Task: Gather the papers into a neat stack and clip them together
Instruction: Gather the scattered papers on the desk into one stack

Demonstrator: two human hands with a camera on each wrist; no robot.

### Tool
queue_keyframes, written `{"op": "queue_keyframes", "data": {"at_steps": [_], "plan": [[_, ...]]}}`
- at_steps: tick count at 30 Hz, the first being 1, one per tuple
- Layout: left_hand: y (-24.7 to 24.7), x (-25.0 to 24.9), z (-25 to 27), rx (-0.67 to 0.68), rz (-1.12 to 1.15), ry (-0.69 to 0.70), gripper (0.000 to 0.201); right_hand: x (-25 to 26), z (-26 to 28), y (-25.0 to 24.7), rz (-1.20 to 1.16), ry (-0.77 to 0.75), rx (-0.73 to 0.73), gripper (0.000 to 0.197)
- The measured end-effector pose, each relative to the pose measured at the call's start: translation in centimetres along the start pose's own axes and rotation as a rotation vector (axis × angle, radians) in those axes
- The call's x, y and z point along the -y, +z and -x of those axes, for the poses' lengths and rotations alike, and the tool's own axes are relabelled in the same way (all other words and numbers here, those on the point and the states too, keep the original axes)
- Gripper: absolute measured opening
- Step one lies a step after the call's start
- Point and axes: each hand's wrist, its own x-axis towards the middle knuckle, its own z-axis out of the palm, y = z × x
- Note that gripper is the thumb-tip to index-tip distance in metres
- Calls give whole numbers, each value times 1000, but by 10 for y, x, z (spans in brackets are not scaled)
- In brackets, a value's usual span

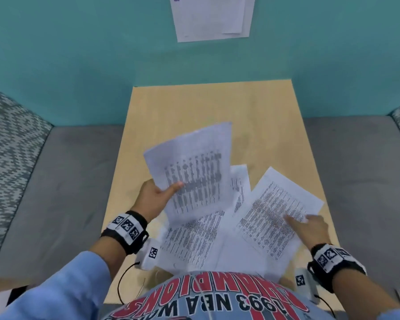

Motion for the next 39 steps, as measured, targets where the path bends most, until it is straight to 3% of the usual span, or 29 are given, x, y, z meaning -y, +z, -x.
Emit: {"op": "queue_keyframes", "data": {"at_steps": [2, 4, 5, 8, 12, 14, 16, 19, 22, 24, 26, 29, 32, 35, 37, 39], "plan": [[-16, -4, 5, -74, 22, -1, 56, -34, -22, 7, 141, 195, -28, 100], [-29, -8, 10, -132, 16, 2, 35, -48, -31, 22, 214, 244, -59, 133], [-33, -9, 14, -144, 18, 9, 22, -47, -31, 30, 204, 243, -88, 139], [-41, -13, 24, -171, 54, -18, 11, -26, -20, 37, 263, 204, -85, 124], [-44, -12, 38, -202, 87, -29, 13, -16, -23, 43, 181, 49, 48, 74], [-44, -7, 44, -208, 100, -29, 15, -14, -19, 37, 93, -52, 46, 41], [-45, -2, 49, -216, 105, -39, 15, -18, -15, 27, 11, -103, 26, 23], [-48, 7, 55, -217, 124, -43, 16, -25, -7, 11, -132, -133, 21, 21], [-54, 16, 61, -241, 122, -55, 21, -25, 2, -4, -384, -123, 43, 34], [-60, 21, 65, -260, 125, -71, 26, -18, 14, -11, -580, -98, 133, 39], [-65, 26, 69, -259, 129, -82, 18, -9, 24, -9, -643, -96, 249, 34], [-73, 31, 74, -275, 109, -87, 16, 8, 32, 14, -541, -163, 333, 31], [-83, 44, 79, -308, 101, -144, 9, 29, 34, 55, -346, -274, 311, 30], [-91, 63, 87, -313, 74, -199, 34, 54, 29, 96, -76, -412, 185, 25], [-92, 72, 92, -298, 49, -222, 43, 67, 23, 119, 94, -469, 110, 38], [-92, 73, 99, -275, 2, -238, 31, 79, 20, 133, 194, -512, 84, 57]]}}
